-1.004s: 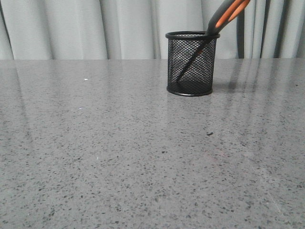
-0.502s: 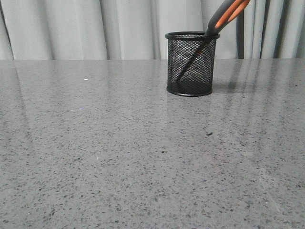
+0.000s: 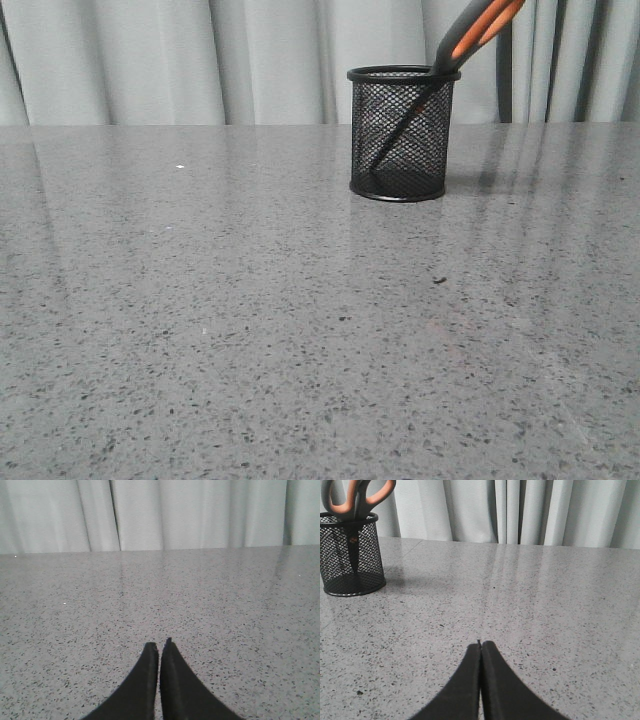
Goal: Put scissors into bucket
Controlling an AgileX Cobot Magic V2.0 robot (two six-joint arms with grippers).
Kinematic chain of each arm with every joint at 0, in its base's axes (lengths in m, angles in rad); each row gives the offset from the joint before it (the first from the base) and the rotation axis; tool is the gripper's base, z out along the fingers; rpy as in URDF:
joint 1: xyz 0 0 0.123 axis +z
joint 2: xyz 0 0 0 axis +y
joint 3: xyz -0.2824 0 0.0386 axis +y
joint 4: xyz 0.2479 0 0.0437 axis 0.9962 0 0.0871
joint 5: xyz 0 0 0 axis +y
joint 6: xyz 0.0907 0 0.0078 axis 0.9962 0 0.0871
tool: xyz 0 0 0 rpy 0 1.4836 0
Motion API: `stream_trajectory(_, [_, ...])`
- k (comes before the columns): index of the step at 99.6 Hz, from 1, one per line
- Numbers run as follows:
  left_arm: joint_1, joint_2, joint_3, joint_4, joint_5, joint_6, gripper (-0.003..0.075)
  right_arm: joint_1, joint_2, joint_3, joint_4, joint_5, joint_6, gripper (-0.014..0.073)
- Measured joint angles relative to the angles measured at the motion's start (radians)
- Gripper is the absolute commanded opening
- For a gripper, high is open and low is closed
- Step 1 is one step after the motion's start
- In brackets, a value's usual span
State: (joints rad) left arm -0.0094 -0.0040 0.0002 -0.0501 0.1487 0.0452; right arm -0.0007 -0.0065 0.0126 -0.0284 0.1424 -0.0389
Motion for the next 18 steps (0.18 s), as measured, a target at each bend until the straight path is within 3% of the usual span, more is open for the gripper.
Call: stream_trajectory(18, [0.0, 0.0, 0.0, 0.0, 0.0, 0.0, -0.002, 0.0, 0.0, 0.0, 0.0, 0.0, 0.001, -0.0058])
